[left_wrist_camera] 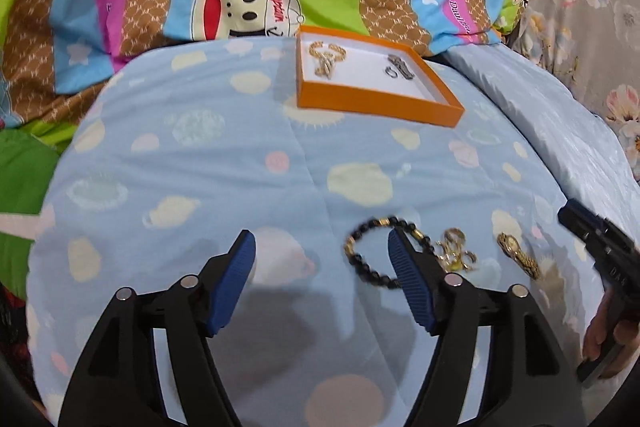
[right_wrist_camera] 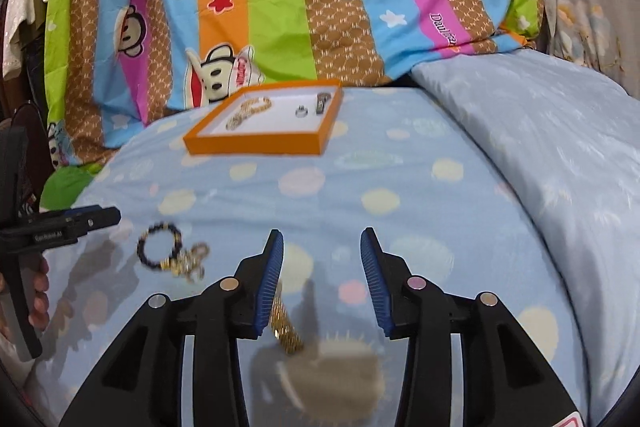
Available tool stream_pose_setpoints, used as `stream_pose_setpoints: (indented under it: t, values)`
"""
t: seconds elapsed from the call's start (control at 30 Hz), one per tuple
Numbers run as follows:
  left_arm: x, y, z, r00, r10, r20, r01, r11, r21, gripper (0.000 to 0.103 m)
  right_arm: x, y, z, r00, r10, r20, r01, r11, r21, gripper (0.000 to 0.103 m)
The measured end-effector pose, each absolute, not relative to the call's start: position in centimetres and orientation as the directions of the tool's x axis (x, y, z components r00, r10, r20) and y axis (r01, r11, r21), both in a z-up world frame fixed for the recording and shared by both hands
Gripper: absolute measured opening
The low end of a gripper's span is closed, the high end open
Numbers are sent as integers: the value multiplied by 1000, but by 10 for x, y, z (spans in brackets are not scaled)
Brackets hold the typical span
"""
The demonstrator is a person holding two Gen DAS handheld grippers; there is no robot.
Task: Organize jewelry
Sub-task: 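Release the pearl bracelet with the left tool while the right tool drops the ring into the box, then grasp the black bead bracelet with the left tool while the right tool grasps the gold watch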
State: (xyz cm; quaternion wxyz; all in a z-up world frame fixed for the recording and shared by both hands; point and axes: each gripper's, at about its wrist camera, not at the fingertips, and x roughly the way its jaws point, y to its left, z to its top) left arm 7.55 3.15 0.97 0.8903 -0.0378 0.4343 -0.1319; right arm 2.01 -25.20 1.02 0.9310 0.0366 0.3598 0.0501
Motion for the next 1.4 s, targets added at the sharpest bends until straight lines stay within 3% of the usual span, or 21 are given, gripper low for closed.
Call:
stream_pose_setpoints:
  t: [0.4, 0.8, 0.87, 1.03, 1.4]
  values:
    - [63, 23, -6, 582, -285, -761, 192, 958, -211, 76, 27, -223, -12, 660, 209, -722, -147, 978, 148, 41]
    - [59, 9, -12, 574, -283, -768, 230, 956, -180, 82, 39, -207, -24, 604, 164, -780, -140, 985, 98, 41]
    - [58, 7, -12, 576, -276, -769, 235, 957, -168, 82, 39, -206, -25, 603, 156, -782, -138, 986, 91, 40]
    - [59, -6, -13, 587, -240, -773, 252, 962, -107, 88, 41, -208, -26, 601, 143, -786, -121, 989, 87, 22]
    - [77, -33, -24, 558, -161, -814, 279, 960, 1, 88, 41, -211, -26, 598, 163, -785, -119, 986, 113, 22]
